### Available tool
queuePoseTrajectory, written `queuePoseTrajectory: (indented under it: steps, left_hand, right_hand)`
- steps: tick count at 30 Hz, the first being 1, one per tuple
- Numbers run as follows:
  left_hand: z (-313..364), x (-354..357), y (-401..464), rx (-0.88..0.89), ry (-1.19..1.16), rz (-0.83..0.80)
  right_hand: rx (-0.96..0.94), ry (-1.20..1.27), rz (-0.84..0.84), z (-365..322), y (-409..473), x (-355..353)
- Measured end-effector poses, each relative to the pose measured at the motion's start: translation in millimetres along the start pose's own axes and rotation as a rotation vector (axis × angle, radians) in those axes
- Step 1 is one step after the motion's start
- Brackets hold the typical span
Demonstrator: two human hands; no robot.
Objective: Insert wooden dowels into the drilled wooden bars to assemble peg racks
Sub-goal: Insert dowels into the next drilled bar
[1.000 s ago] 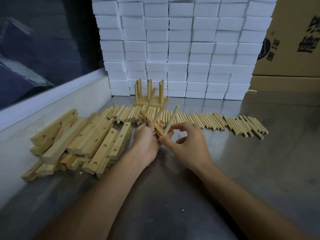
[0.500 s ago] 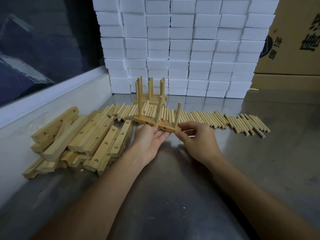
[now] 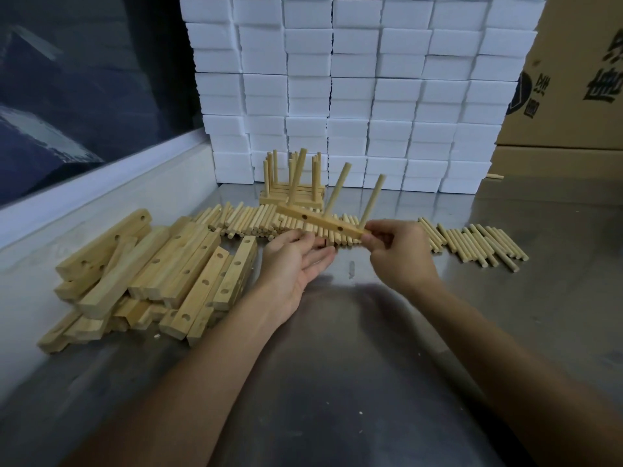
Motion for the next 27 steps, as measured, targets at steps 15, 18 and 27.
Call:
queuePoseTrajectory:
  steps: [15,18,27]
  left_hand:
    - [19.0,-3.2,9.6,0.363,1.108,-0.169]
    - [18.2,-4.5,9.8,0.351,1.101,-0.154]
    - [19.4,-4.1,10.0,0.348,1.084,-0.132]
  right_hand:
    - [0.042,-0.278,0.050,8.0,125.4,21.4]
    - [0.014,-0.317,0.019,4.3,133.6,36.0]
    - [0.005,-0.322,-0.045,-0.7,141.3,60.9]
Point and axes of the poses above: each hand's wrist, its own y-axis towards the middle knuckle, its own x-axis out of the palm, z = x × y, the point moved 9 cm from there along y, towards the middle knuckle, and after that the axes turned 14 degrees about x, right-handed, at the moved point
